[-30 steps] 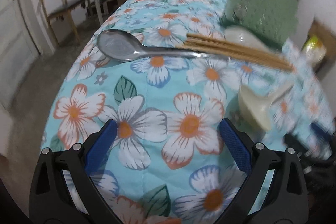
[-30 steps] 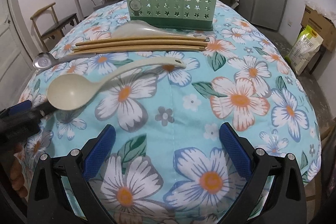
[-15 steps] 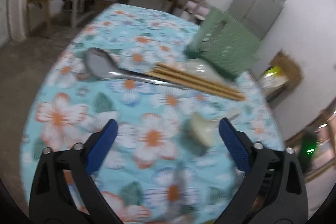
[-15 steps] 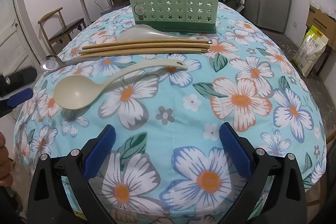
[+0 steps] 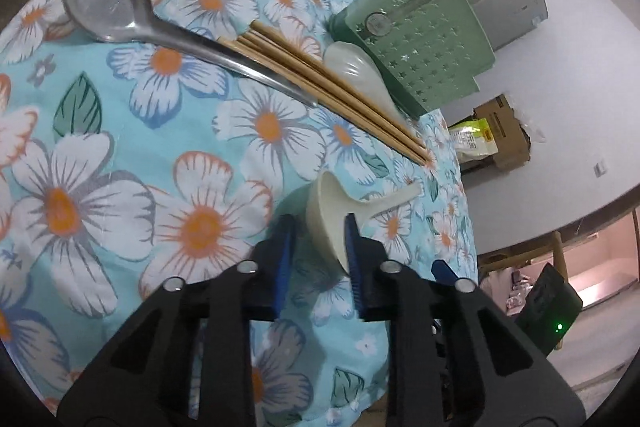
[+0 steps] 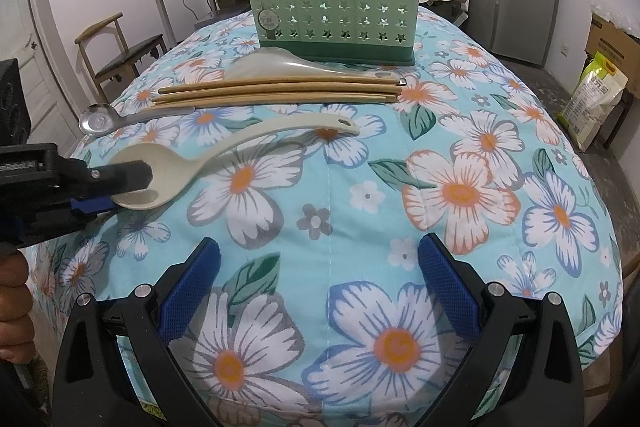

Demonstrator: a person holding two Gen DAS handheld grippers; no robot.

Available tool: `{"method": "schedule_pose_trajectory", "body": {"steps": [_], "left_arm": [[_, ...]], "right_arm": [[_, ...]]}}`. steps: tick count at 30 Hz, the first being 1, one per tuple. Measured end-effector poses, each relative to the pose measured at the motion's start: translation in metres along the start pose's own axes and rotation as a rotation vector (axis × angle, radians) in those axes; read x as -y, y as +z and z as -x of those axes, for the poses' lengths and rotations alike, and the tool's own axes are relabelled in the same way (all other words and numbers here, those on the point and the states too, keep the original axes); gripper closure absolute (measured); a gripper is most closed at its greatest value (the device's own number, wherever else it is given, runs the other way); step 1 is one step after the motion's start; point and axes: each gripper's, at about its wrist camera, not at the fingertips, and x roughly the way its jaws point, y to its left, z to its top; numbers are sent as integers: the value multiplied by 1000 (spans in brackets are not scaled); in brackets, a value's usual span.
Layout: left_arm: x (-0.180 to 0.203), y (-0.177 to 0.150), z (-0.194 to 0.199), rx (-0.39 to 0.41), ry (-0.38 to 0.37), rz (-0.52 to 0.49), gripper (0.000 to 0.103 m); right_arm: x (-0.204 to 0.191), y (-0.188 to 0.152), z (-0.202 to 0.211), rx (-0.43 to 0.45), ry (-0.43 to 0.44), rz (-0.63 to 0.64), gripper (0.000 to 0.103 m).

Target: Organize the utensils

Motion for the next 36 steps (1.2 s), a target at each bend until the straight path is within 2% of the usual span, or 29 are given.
{"method": "schedule_pose_trajectory", "body": {"steps": [3,5,8,12,17,20,25,31,36], "left_arm": [[-4,-1,-1,-1,0,22,96],[-9,-1,2,0,-7,43,99],[-13,-2,12,18,-13,58,99],[-19,-3,28,54,26,61,99],[-35,1,67,141,39,82,99],[-44,4,104,225,37,76,99],[-60,13,167,386,6,98,99],[-83,23,221,556,40,144,99],[-106,34,236,615,84,211,99]], "right_arm": [[-1,0,-1,1,-3,7,6],[-2,1,-2,-1,-11,14,6],[-2,0,-2,1,-13,16,6],[-3,1,-3,-3,-19,11,6],[-3,8,-1,-28,-20,1,6],[-15,18,10,25,9,35,6],[-67,41,25,151,84,192,11],[-147,60,12,203,211,366,25],[-210,67,-2,255,208,507,41]]}}
